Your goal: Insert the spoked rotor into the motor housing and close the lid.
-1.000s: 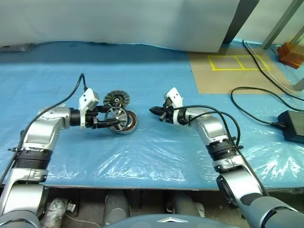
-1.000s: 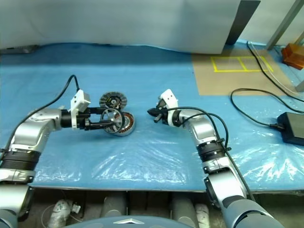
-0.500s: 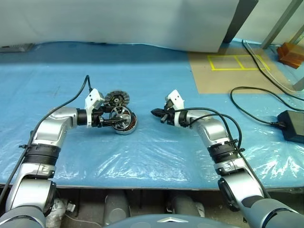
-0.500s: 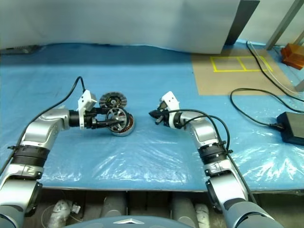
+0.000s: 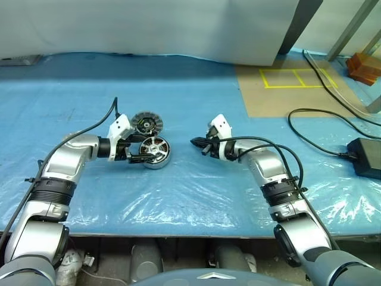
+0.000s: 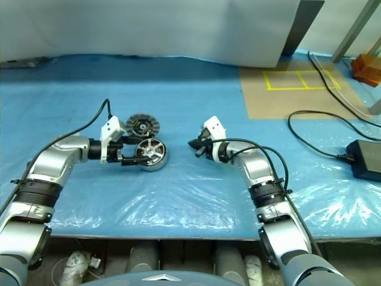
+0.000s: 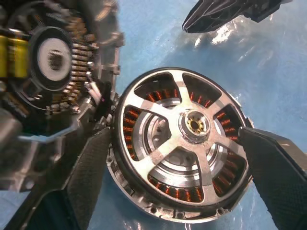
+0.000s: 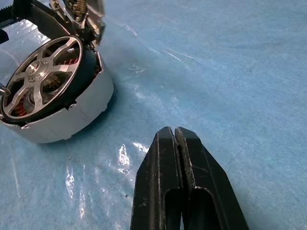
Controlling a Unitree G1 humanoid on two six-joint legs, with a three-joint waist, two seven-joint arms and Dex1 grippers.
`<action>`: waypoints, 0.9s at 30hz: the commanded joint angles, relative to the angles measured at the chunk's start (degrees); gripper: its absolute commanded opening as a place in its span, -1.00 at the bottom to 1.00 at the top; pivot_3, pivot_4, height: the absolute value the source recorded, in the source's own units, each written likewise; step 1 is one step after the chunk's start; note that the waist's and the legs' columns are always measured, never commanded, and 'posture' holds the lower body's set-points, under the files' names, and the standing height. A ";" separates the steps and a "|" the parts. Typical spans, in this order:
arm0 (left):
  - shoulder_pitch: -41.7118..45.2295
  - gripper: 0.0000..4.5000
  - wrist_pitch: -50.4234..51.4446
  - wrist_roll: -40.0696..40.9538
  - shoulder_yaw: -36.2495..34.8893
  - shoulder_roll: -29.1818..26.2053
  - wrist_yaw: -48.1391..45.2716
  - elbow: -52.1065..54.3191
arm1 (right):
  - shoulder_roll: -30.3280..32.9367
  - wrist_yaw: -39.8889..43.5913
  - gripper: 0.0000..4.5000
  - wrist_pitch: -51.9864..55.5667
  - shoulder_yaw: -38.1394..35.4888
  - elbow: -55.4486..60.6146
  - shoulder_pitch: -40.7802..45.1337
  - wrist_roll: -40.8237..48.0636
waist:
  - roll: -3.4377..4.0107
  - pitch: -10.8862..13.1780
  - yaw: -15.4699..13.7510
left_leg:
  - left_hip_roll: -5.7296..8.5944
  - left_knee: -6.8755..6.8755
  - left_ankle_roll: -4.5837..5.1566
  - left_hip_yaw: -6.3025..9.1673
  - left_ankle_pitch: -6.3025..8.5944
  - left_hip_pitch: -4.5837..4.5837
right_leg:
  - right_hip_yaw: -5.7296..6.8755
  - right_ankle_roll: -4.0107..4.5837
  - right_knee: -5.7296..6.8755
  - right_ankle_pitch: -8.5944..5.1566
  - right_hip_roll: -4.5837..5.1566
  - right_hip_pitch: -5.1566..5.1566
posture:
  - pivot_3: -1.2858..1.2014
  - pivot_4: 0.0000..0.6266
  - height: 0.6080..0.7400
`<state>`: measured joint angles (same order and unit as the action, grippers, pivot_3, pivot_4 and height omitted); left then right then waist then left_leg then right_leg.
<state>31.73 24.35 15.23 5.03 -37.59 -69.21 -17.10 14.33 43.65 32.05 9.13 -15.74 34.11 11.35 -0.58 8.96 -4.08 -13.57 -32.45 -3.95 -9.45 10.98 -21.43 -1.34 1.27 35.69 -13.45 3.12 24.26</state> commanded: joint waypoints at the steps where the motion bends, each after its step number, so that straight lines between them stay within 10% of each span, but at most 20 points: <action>1: 0.37 0.98 1.06 3.03 -2.56 -0.36 -0.44 4.48 | -0.22 0.09 -1.00 0.32 -0.36 3.27 -0.47 1.08 | 0.00 0.00 0.00 | 0.00 0.00 0.00 0.00 0.00 0.00 | 0.00 0.00 0.00 0.00 0.00 0.00 | 0.03 -0.52 1.00; 17: -14.67 0.98 2.01 10.25 -16.96 -1.34 10.00 17.14 | -4.65 6.29 -1.00 0.60 3.15 5.01 4.07 5.49 | 0.01 0.00 0.18 | -0.02 0.03 0.00 0.00 0.00 0.03 | 0.01 0.01 -0.01 -0.01 -0.01 0.00 | 0.03 -0.52 1.00; 27: -9.86 0.98 -8.17 7.15 -20.55 2.26 19.26 4.89 | -11.06 7.45 -1.00 -7.23 5.76 -9.15 10.08 1.93 | -0.04 0.02 0.18 | -0.04 -0.07 0.00 0.03 0.00 0.01 | 0.05 0.01 0.05 0.00 0.00 -0.01 | 0.03 -0.52 1.00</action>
<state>20.15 19.37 23.16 -13.89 -34.62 -50.55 -10.52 3.91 50.33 26.71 14.56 -24.41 43.16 13.41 -0.62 8.98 -3.90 -13.62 -32.51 -3.94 -9.41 10.98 -21.42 -1.28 1.28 35.74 -13.46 3.11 24.25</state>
